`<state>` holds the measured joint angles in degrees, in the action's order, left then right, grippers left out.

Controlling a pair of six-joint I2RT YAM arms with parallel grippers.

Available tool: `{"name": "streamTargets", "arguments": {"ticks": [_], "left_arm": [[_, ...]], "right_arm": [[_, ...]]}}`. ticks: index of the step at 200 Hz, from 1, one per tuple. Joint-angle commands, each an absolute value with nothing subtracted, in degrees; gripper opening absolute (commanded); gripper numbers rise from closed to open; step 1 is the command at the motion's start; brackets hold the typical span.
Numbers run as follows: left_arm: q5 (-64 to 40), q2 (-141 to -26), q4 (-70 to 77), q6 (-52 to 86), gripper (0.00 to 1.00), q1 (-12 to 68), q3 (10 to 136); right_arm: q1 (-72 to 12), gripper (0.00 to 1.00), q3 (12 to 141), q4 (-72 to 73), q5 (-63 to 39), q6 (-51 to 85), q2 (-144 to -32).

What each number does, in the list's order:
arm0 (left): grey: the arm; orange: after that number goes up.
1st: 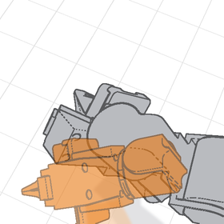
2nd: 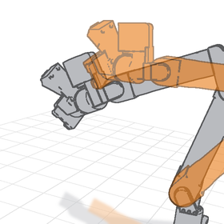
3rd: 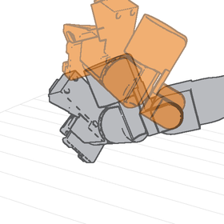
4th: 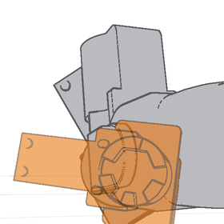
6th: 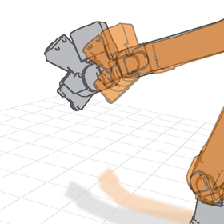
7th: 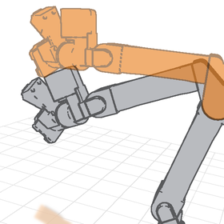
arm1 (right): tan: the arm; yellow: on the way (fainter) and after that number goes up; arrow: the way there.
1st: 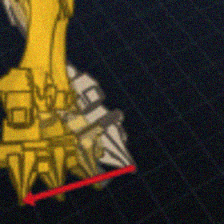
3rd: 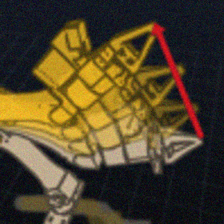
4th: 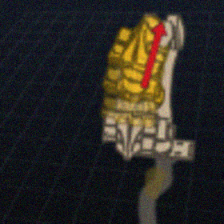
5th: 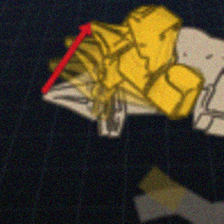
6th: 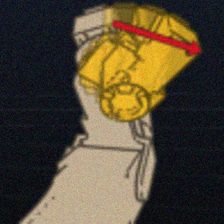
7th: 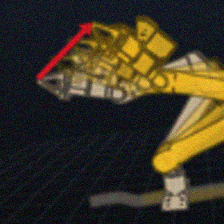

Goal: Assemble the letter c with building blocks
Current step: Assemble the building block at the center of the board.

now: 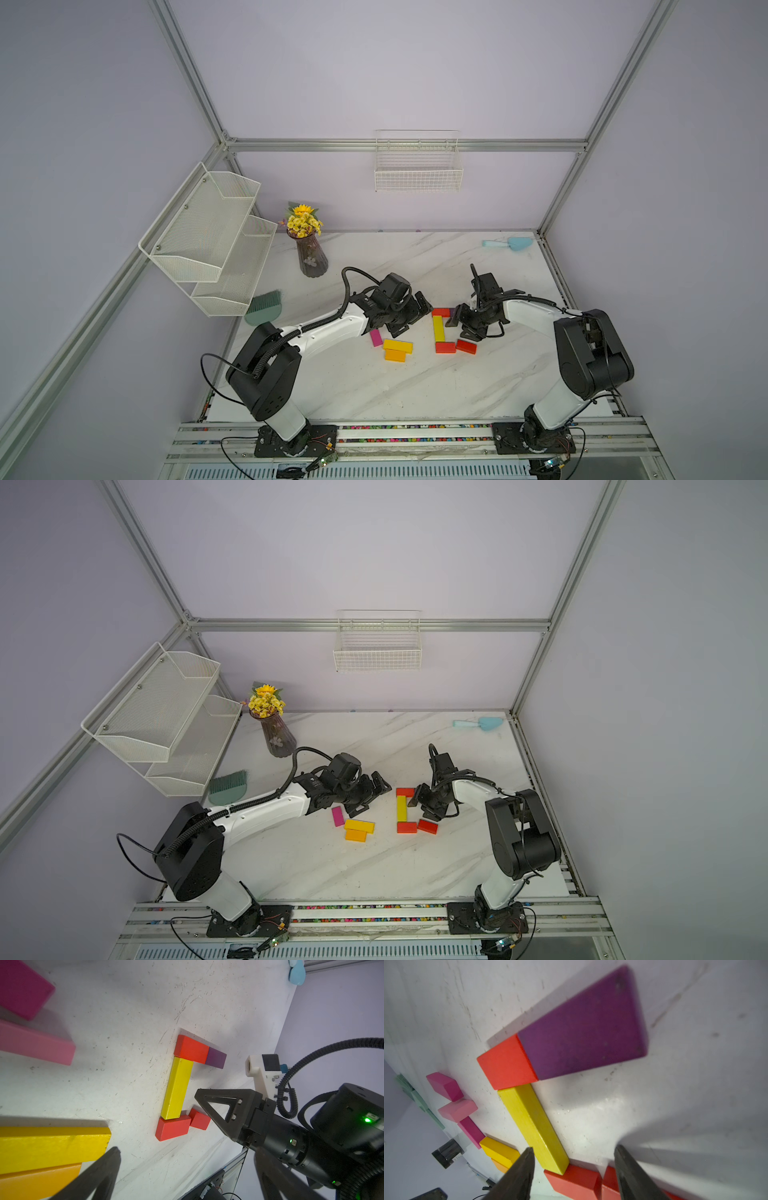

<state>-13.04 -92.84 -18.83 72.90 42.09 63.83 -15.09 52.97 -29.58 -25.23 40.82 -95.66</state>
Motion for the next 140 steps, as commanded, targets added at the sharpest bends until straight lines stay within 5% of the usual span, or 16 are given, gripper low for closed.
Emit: {"name": "streamTargets", "arguments": {"ticks": [1,140], "left_arm": [[-12.8,-91.5,-17.3,73.4,1.0,42.5,63.2],[-12.5,-91.2,-17.3,73.5,1.0,42.8,63.3]], "right_arm": [[-14.8,0.64,53.9,-29.3,-26.9,39.3,-97.3],[-14.9,0.64,52.6,-29.0,-29.1,39.4,-96.1]]}}
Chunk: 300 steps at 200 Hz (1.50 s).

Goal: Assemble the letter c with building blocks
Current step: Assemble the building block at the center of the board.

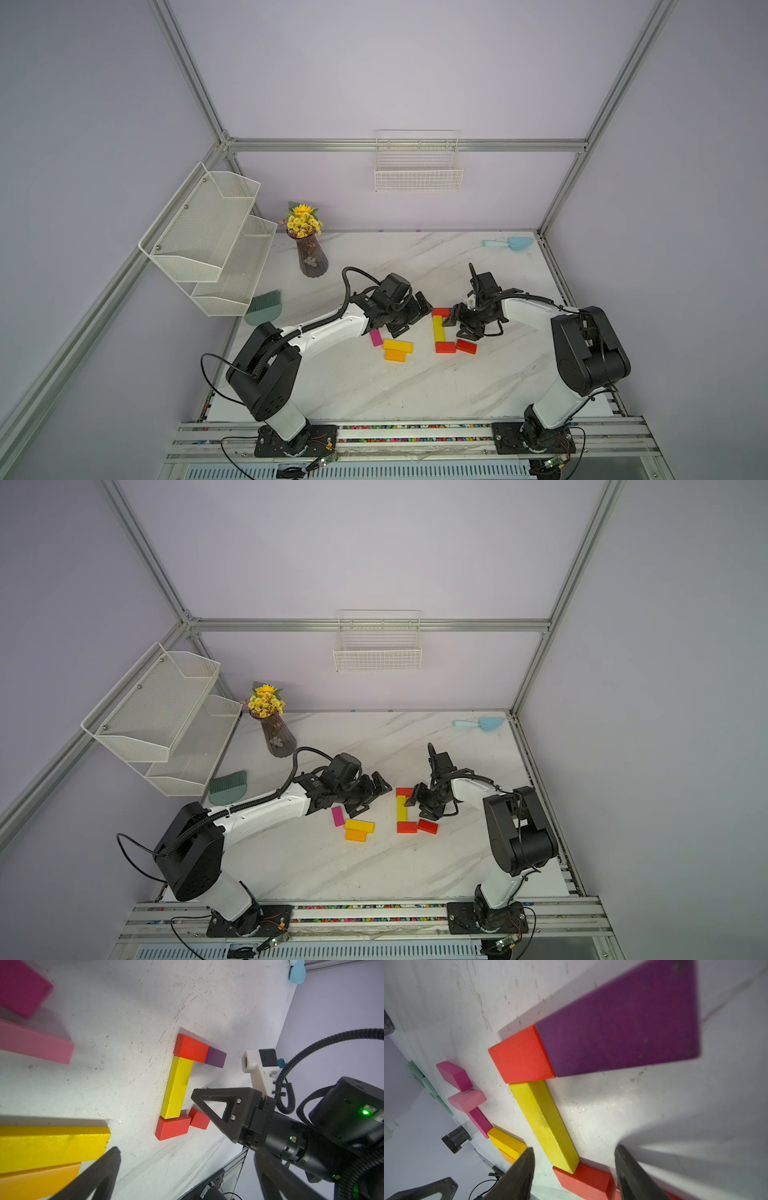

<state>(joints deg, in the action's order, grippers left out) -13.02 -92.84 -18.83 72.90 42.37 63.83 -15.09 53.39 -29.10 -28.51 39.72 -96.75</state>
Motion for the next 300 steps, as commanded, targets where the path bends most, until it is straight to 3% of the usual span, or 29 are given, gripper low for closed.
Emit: {"name": "streamTargets", "arguments": {"ticks": [1,300], "left_arm": [[-12.5,-91.2,-17.3,73.5,1.0,42.8,63.3],[-12.5,-91.1,-16.6,73.7,1.0,44.1,62.9]], "right_arm": [[-14.9,0.64,52.6,-29.0,-29.0,39.4,-96.1],[-14.8,0.62,49.5,-30.5,-30.1,41.3,-88.2]]}}
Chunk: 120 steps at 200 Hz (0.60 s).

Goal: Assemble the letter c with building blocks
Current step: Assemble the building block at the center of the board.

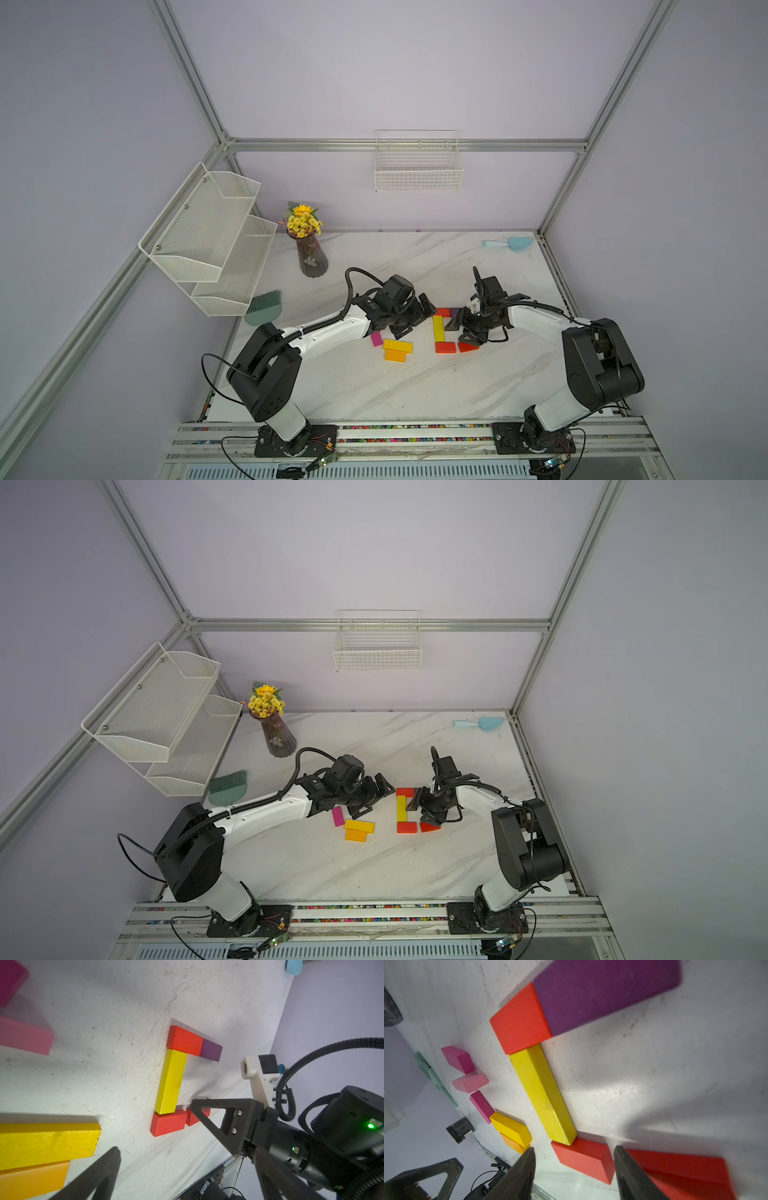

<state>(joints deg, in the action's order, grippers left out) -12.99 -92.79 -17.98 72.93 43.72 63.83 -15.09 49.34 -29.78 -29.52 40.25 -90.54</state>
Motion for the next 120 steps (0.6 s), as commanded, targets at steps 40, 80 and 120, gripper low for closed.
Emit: {"name": "streamTargets", "arguments": {"ticks": [40,80,120], "left_arm": [[-12.5,-90.8,-16.6,73.7,1.0,44.1,62.7],[-12.7,-90.5,-16.7,73.7,1.0,44.1,62.4],[-12.7,-90.2,-17.0,73.5,1.0,44.1,62.1]], "right_arm": [[-14.6,0.63,50.7,-32.0,-25.9,42.5,-84.2],[-12.6,0.63,50.3,-35.9,-19.2,41.0,-82.6],[-12.0,0.64,48.9,-37.4,-15.4,39.0,-83.0]]}}
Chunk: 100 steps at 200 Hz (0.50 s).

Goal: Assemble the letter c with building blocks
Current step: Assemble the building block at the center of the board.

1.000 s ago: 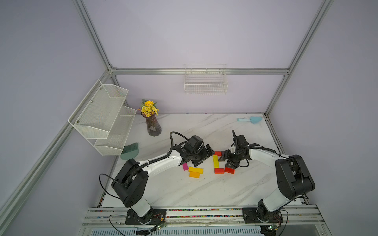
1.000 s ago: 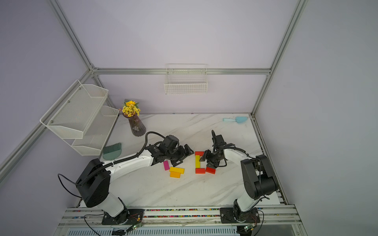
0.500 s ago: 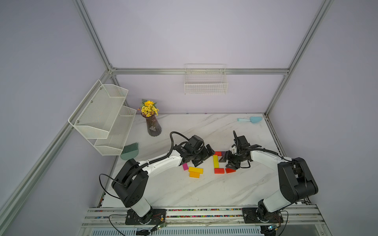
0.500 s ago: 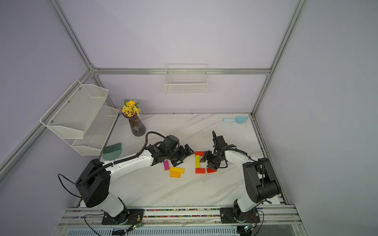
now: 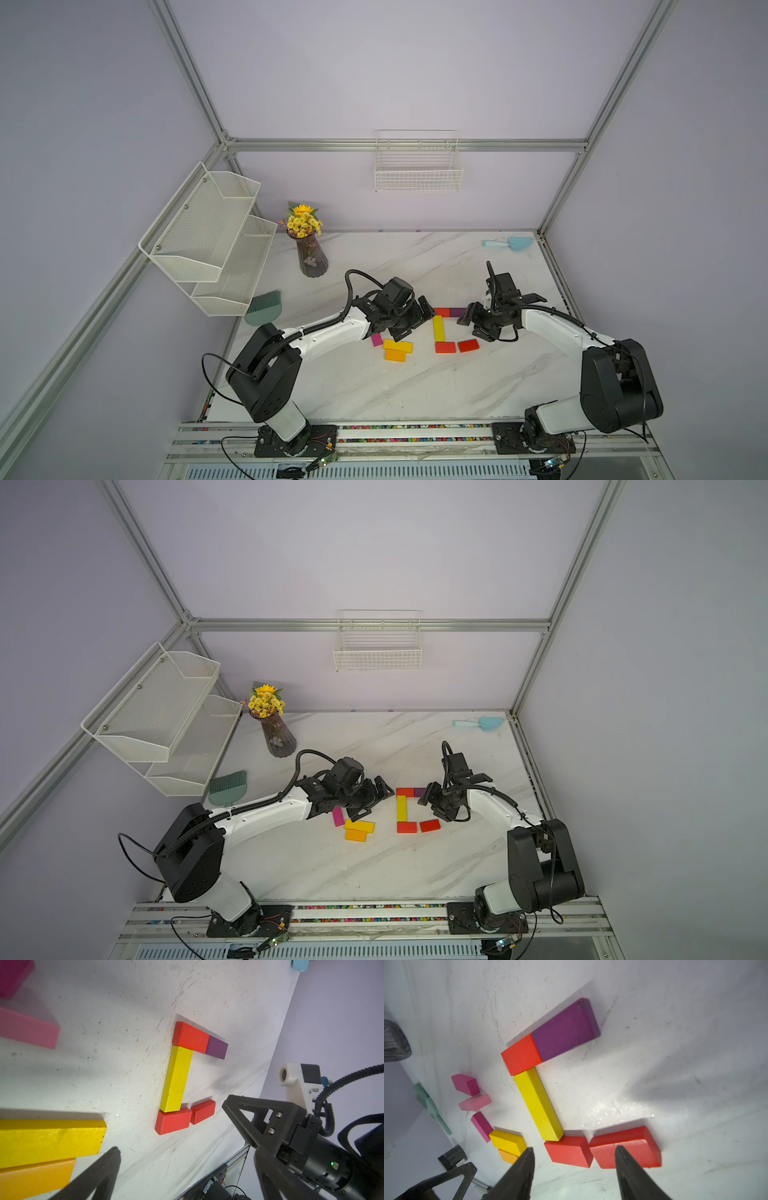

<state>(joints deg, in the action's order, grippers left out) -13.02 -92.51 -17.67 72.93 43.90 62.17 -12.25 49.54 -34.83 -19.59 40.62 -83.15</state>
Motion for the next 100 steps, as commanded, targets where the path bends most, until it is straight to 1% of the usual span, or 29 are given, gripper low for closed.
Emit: {"name": "streamTargets", "arguments": {"ticks": [1,100], "left_arm": [[-12.8,-90.2,-17.0,73.5,1.0,44.1,62.1],[-13.1,-90.7,-17.0,73.5,1.0,44.3,62.7]], "right_arm": [[-12.0,0.64,48.9,-37.4,-15.4,38.9,-83.0],[-12.0,0.64,47.6,-38.3,-12.7,35.6,-85.2]]}}
